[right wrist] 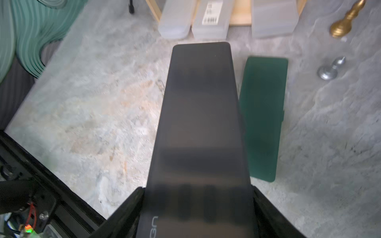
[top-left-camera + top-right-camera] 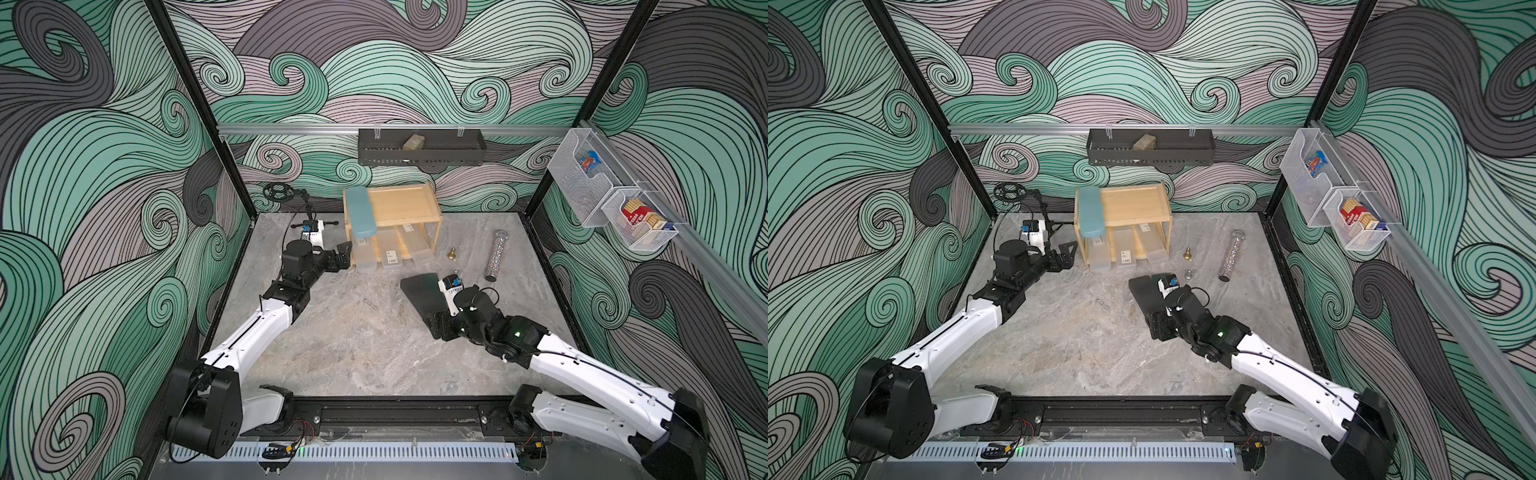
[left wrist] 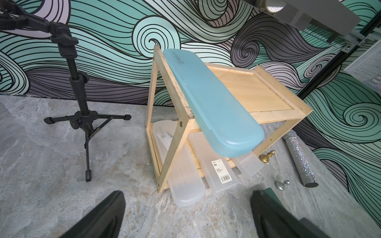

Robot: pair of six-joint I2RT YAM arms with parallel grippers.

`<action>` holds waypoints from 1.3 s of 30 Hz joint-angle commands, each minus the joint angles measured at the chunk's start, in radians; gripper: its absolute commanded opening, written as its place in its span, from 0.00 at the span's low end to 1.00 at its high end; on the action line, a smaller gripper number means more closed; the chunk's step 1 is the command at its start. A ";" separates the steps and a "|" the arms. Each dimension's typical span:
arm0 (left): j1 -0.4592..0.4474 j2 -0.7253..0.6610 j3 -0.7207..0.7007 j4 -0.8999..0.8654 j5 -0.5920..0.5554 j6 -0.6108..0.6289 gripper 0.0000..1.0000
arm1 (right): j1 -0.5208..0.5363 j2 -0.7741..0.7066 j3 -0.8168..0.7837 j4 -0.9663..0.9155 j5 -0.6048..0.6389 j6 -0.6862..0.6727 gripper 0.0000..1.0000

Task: Remove the pencil cases from the shelf
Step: Place the pencil case at the center of the board, then pick up the pencil case from the shelf.

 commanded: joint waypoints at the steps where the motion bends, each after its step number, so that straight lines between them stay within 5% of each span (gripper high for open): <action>1: -0.009 -0.020 0.019 -0.012 0.002 -0.002 0.98 | 0.006 0.028 -0.026 0.073 0.021 0.069 0.75; 30: -0.011 0.006 0.019 -0.008 -0.009 0.014 0.99 | 0.027 0.476 0.130 0.228 0.086 0.070 0.80; 39: -0.010 0.008 0.019 -0.006 -0.004 0.006 0.98 | 0.037 0.445 0.193 0.245 0.087 -0.050 0.98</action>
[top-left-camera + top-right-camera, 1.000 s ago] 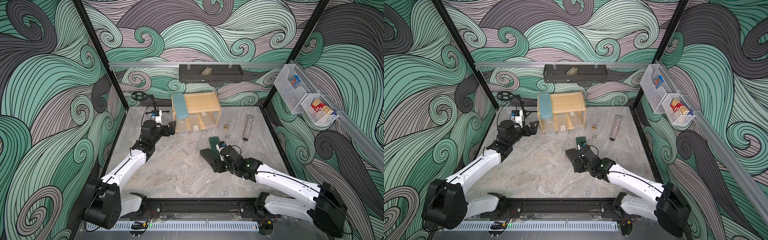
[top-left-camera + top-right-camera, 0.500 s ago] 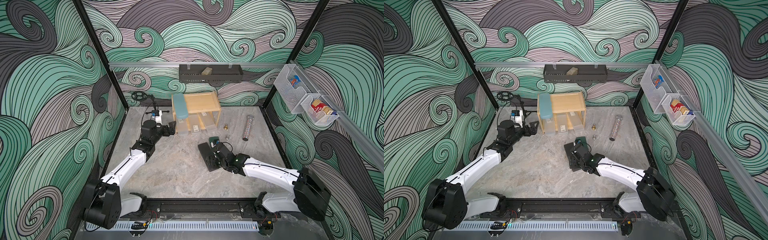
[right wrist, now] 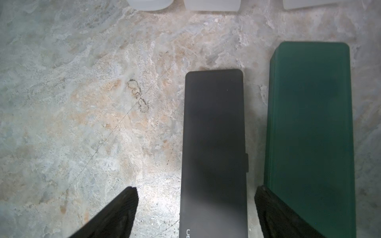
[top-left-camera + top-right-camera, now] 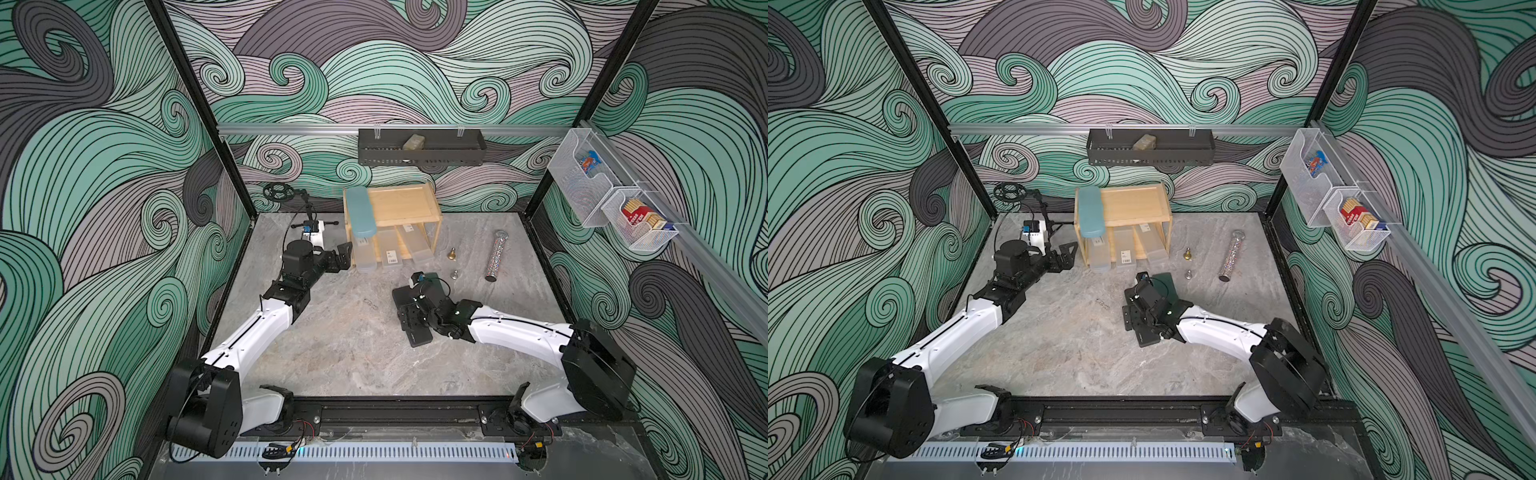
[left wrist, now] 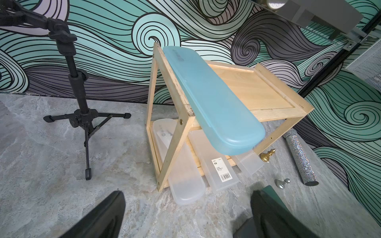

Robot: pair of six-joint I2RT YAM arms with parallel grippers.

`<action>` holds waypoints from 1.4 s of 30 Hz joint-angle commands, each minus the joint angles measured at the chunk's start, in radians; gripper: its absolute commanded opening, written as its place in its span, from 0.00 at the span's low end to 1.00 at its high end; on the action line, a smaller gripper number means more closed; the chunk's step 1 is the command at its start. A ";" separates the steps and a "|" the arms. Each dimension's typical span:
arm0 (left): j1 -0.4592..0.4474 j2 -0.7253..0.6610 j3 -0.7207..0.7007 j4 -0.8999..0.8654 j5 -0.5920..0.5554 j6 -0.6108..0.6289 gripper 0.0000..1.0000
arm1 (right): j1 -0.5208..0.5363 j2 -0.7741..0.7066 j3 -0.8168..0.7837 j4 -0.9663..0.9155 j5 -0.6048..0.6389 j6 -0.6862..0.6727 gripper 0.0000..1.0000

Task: Remove the pencil cases from the shelf
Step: Pick up the pencil case from the shelf.

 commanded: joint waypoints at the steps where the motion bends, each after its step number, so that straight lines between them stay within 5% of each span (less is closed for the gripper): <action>1: -0.009 0.006 0.018 0.002 -0.002 0.004 0.99 | 0.002 -0.047 0.071 0.019 0.017 -0.094 1.00; 8: -0.010 -0.002 0.021 0.000 -0.008 -0.006 0.99 | -0.110 0.052 0.461 -0.020 -0.057 -0.295 1.00; 21: 0.003 -0.085 0.008 -0.031 -0.238 -0.071 0.99 | -0.196 0.781 1.556 -0.361 -0.203 -0.417 1.00; 42: 0.029 -0.050 -0.003 -0.008 -0.199 -0.069 0.98 | -0.189 0.856 1.582 -0.364 -0.210 -0.404 1.00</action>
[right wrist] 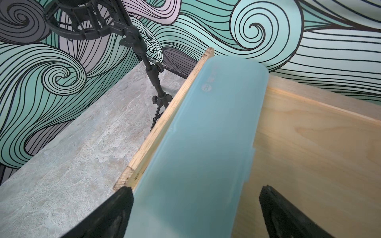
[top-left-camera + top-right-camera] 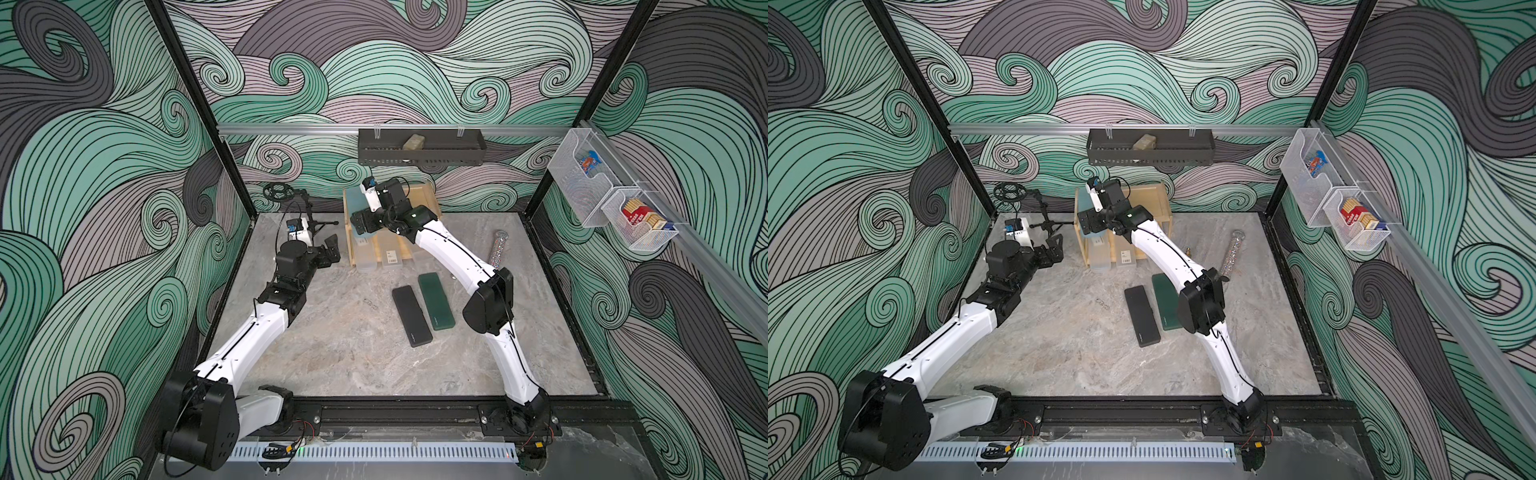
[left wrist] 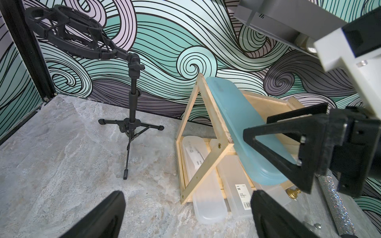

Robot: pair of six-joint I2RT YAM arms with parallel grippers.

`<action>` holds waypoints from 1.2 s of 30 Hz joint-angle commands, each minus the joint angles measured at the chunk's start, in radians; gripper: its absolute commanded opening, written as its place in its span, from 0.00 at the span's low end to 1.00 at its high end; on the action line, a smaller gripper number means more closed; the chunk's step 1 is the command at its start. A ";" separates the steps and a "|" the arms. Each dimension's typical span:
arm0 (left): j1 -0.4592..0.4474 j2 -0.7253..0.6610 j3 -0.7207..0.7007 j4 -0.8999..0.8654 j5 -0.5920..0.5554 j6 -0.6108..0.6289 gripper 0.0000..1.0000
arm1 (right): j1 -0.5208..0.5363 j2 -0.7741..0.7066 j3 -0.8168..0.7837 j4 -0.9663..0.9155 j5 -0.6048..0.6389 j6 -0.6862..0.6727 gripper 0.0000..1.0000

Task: Remove the pencil cases from the shelf
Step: Pick up the pencil case from the shelf.

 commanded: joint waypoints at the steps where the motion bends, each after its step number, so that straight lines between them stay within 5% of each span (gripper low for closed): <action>1: 0.006 0.006 -0.001 0.003 0.009 -0.004 0.98 | 0.008 0.002 0.025 -0.014 -0.010 0.001 1.00; 36: 0.005 -0.003 -0.020 0.010 0.015 -0.002 0.98 | 0.017 -0.001 -0.045 -0.071 0.152 0.022 0.99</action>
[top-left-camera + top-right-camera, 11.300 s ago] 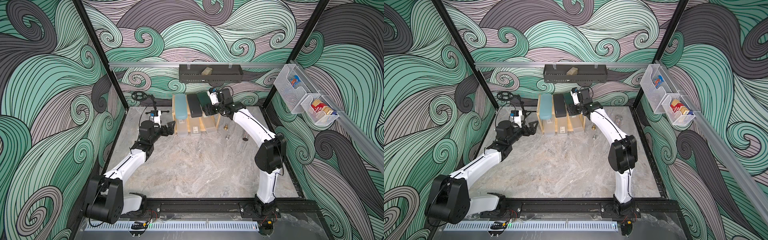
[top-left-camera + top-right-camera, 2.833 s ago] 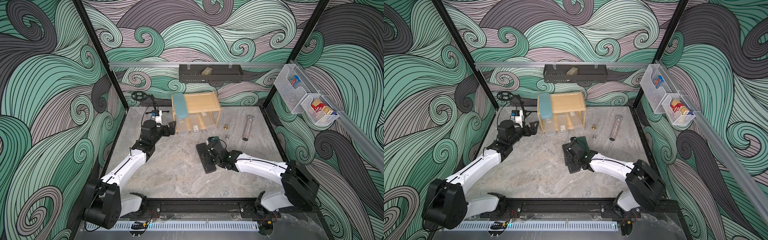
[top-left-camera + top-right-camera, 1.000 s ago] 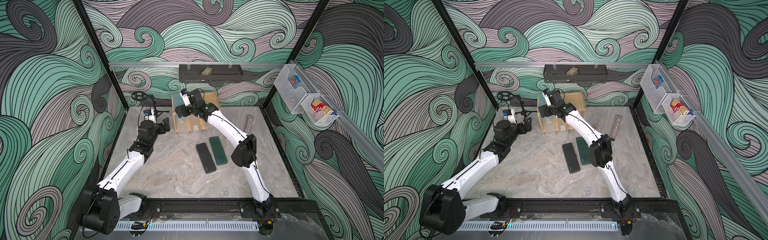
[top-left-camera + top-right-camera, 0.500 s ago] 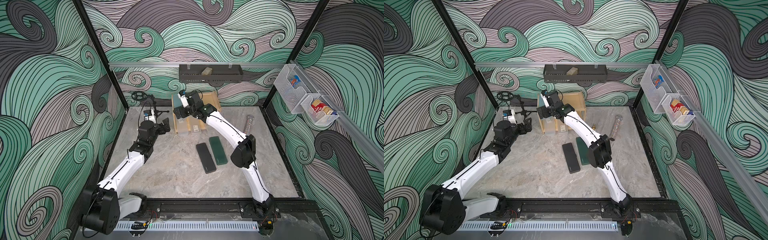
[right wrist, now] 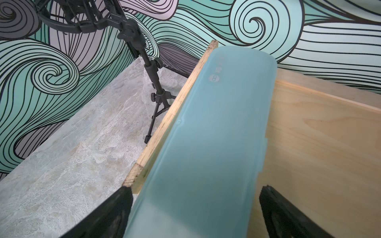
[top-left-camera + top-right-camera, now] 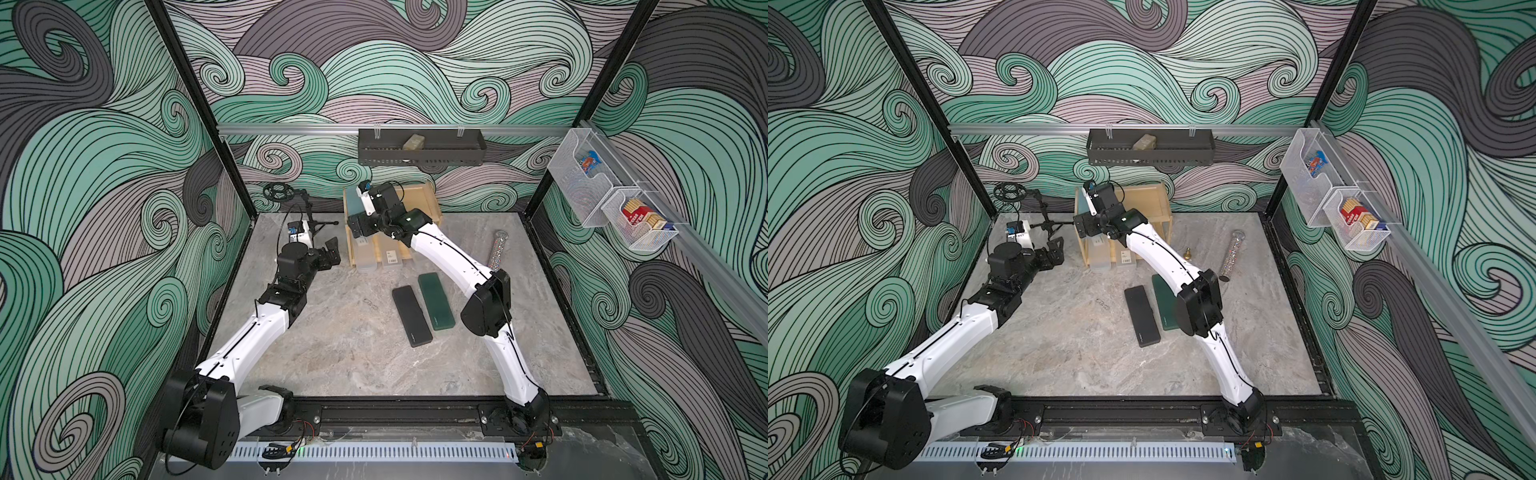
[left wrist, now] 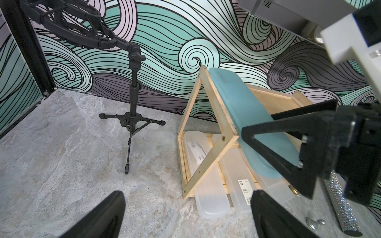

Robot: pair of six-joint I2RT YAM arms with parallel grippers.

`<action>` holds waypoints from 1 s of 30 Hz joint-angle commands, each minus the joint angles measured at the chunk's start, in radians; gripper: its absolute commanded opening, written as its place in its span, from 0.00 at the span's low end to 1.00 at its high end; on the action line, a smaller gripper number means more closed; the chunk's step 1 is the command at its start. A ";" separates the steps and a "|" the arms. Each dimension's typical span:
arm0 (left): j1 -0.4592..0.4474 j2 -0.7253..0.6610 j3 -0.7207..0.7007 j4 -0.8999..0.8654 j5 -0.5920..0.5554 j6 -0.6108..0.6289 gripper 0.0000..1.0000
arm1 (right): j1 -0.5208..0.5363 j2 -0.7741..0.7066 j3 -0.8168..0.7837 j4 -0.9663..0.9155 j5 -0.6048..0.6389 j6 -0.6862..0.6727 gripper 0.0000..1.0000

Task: Remove the pencil cases from the shelf
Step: Pick up the pencil case from the shelf.

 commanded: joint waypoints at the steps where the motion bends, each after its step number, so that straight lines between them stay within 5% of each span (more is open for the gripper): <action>1: 0.004 -0.008 -0.001 0.007 0.013 -0.003 0.99 | -0.017 -0.002 -0.032 -0.067 0.068 -0.003 0.99; 30: 0.004 -0.005 -0.002 0.009 0.016 -0.002 0.99 | 0.001 0.002 -0.021 -0.096 0.063 0.009 1.00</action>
